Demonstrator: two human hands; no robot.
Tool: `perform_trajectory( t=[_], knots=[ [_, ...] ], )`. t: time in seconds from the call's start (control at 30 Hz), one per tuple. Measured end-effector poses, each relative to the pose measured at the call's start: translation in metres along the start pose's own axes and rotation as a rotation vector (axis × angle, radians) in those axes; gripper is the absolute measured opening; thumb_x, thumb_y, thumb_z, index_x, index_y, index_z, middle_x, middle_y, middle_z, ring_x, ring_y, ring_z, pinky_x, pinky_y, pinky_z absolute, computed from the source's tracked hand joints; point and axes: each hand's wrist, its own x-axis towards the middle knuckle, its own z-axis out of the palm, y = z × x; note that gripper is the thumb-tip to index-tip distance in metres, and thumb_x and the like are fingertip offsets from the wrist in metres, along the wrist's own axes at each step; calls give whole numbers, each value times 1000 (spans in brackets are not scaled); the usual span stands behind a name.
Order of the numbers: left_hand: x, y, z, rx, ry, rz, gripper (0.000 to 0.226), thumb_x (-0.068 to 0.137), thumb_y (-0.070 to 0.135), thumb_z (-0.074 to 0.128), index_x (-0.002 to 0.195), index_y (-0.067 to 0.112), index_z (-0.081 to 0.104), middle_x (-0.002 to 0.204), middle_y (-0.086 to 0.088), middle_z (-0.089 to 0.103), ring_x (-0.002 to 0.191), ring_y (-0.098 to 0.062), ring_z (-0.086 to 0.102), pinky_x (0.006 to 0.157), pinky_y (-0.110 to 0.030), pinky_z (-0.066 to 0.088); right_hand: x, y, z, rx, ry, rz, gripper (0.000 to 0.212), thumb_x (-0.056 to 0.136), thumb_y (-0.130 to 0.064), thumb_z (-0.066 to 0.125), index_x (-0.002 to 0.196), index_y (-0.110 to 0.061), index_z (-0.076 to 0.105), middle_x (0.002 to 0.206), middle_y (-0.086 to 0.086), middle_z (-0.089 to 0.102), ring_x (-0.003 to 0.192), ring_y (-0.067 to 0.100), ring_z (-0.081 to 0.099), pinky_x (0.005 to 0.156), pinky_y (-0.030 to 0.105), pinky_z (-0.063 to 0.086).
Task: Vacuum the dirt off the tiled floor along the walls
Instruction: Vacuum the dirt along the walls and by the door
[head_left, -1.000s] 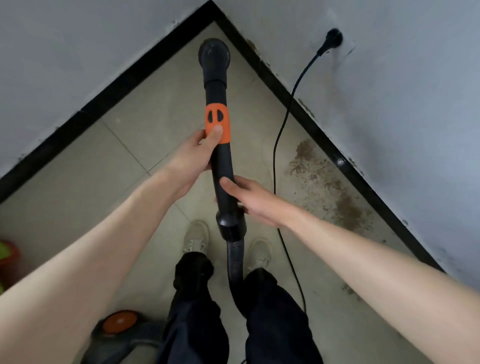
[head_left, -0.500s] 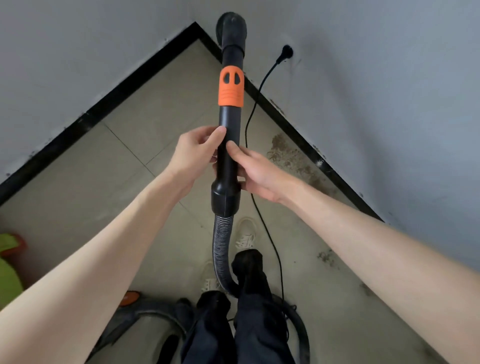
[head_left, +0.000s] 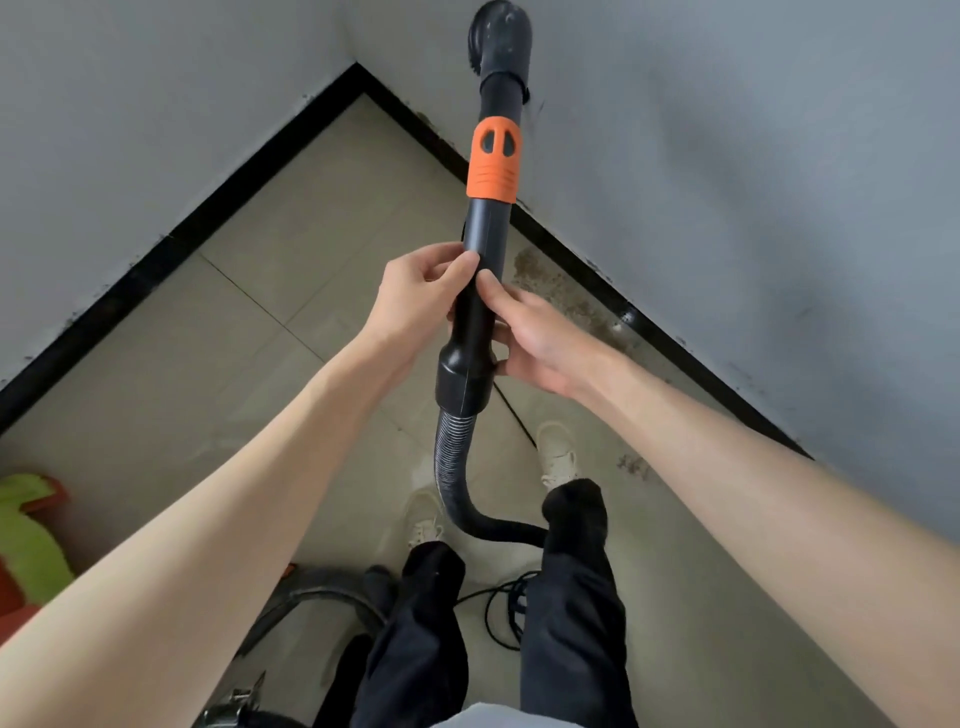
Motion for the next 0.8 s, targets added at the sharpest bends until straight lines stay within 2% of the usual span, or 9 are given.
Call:
perform_trajectory(
  t=[0.13,0.3,0.37,0.47,0.6,0.67,0.73,0.8],
  knots=[
    [-9,7,10,24,31,37,24,94,21,56,114,11,65,81,11,68,64,6,61,66,-13,48,-12,-5,-5,24,-13,-19,26,104,-40,39,117,-27,59,88,-14,71,101,9,60,102,54,44],
    [-23,17,26,27,98,43,16,94,22,56,107,19,65,79,13,68,64,7,61,67,-10,48,-24,-13,-19,-37,-78,-31,34,104,-40,38,130,-24,53,96,-12,70,107,10,60,98,51,48],
    [-31,20,38,18,139,34,19,94,23,56,110,17,65,87,8,70,77,-1,66,78,-15,52,-28,-16,-30,-67,-123,-39,38,104,-40,39,135,-22,50,92,-14,72,107,9,60,95,50,50],
    [-43,27,64,34,200,22,17,94,21,55,107,18,65,95,1,71,95,-16,67,91,-30,52,-36,-18,-53,-103,-172,-51,39,103,-39,40,136,-21,49,94,-15,72,108,8,60,94,52,50],
    [-57,36,104,79,286,41,19,94,20,54,107,17,67,99,-3,71,95,-17,67,94,-36,51,-48,-24,-92,-117,-283,-66,29,104,-38,39,126,-24,52,97,-13,73,101,4,65,91,53,52],
    [-63,36,119,116,310,43,19,94,18,53,106,19,68,100,-4,71,95,-19,67,92,-35,52,-54,-29,-107,-138,-303,-71,29,104,-38,39,126,-23,52,104,-10,72,103,6,65,92,54,52],
    [-69,34,129,161,328,49,21,94,14,52,104,21,68,96,-3,70,86,-15,65,90,-32,52,-56,-34,-116,-173,-301,-86,31,104,-38,40,127,-20,52,115,-3,68,108,11,64,91,54,52],
    [-73,29,135,181,350,53,23,94,12,50,104,21,68,93,-3,69,78,-11,61,87,-30,51,-57,-35,-121,-207,-301,-108,24,104,-37,41,118,-23,54,114,-4,66,112,13,61,92,53,52]
  ],
)
